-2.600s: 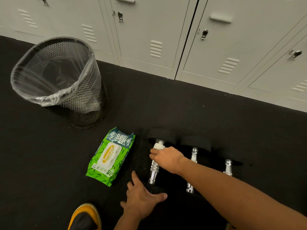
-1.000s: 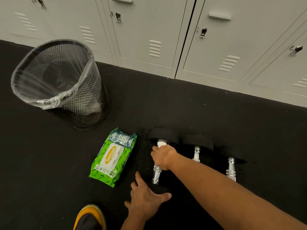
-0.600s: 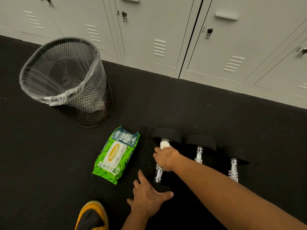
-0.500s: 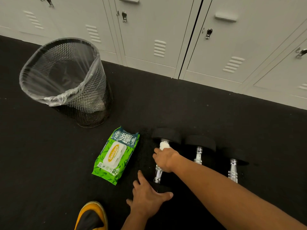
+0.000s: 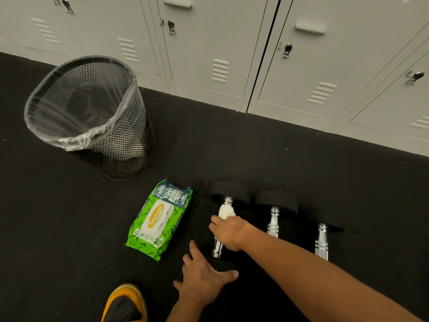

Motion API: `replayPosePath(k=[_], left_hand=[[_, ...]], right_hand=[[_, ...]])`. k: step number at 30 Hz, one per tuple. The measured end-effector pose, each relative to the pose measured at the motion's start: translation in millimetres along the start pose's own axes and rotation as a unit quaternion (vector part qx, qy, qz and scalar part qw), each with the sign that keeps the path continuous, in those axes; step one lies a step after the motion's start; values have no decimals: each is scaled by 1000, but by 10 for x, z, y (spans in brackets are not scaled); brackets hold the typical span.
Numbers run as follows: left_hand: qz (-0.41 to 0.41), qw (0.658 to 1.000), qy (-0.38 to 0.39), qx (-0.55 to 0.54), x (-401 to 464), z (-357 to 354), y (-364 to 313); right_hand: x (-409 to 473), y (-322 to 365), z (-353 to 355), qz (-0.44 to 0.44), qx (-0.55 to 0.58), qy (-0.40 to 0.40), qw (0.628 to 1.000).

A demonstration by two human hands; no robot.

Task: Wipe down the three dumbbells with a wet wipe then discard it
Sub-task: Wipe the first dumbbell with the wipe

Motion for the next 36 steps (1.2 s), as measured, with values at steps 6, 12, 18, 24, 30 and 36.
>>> replayPosePath(k=[6, 12, 18, 24, 30, 36], left_hand=[[-4, 1000, -6, 6, -23, 13, -13], [-4, 1000, -4, 12, -50, 28, -30], [1, 1000, 1, 9, -37, 25, -19], [8, 1000, 4, 6, -44, 20, -19], [3, 1000, 3, -3, -44, 31, -14], [5, 1000, -8, 4, -90, 33, -46]], right_hand=[[-29, 50, -50, 12, 1, -5, 1000], [-65, 129, -105, 30, 1, -5, 1000], [-78, 183, -149, 45, 3, 5, 999], [-117, 225, -175, 58, 11, 7, 998], [-312, 186, -33, 64, 116, -72, 989], [-594, -125, 2, -126, 335, -257, 898]])
Point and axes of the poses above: each hand's wrist, its own x-axis towards the middle knuckle, its own z-axis out of the back of the hand, y = z × x, the point moved 10 cm from there along x, towards the middle knuckle, and after that the axes turned 4 degrees about x, right-handed, at the moved point
